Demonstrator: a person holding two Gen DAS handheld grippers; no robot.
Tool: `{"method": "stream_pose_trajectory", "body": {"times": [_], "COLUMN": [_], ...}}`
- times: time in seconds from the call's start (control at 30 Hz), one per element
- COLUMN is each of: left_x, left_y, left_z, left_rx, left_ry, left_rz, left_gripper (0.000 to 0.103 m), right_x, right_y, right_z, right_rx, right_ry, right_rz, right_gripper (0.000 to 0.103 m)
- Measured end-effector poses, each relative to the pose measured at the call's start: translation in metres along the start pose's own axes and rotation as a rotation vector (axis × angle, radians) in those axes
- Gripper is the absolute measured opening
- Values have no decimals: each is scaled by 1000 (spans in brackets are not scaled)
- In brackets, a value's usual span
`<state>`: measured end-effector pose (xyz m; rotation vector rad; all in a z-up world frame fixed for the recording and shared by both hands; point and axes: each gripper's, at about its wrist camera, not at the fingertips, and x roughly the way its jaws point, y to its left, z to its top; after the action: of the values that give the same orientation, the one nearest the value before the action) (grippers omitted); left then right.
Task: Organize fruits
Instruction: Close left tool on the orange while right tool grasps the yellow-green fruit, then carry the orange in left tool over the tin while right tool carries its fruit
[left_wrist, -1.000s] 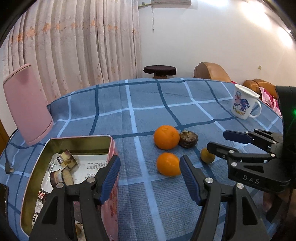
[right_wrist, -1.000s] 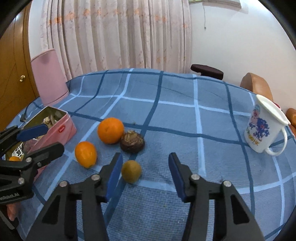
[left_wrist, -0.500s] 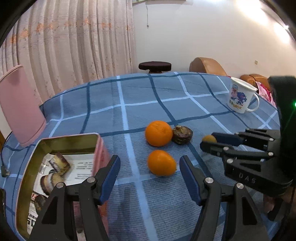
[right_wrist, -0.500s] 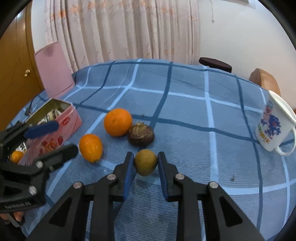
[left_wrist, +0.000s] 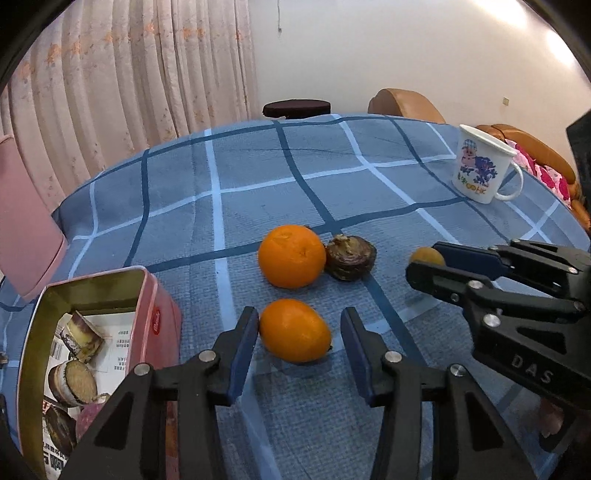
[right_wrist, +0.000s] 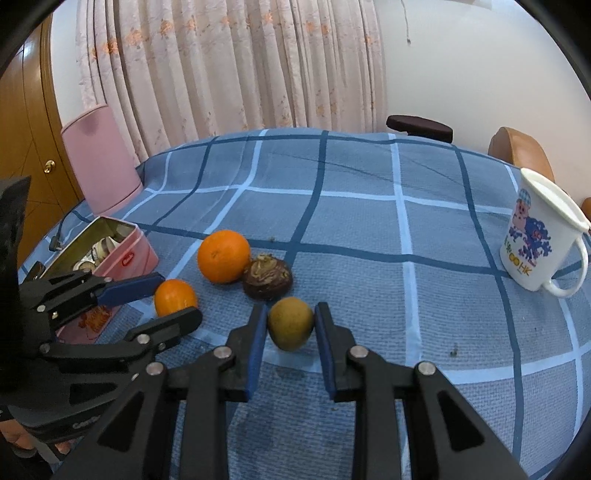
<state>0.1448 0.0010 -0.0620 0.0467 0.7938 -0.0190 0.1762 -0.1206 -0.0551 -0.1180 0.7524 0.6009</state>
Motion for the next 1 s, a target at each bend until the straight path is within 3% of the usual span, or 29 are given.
{"method": "stream_pose_trajectory", "body": {"times": [0.23,0.33,1.0], "left_x": [12,15,-14], "left_y": [3,5,6], "left_z": [4,6,2], "left_rx": [-15,-31,-38], "left_ry": [39,53,-92], "left_rz": [1,-10,-21], "left_gripper": [48,41,41], "right_x": [3,3,-18], "right_y": [1,1,8], "right_z": [1,1,-2], "right_rx": [-3,-2,-43], "right_ry": [18,16,-93], "right_rz": [4,2,17], "right_gripper": [29,29,29]}}
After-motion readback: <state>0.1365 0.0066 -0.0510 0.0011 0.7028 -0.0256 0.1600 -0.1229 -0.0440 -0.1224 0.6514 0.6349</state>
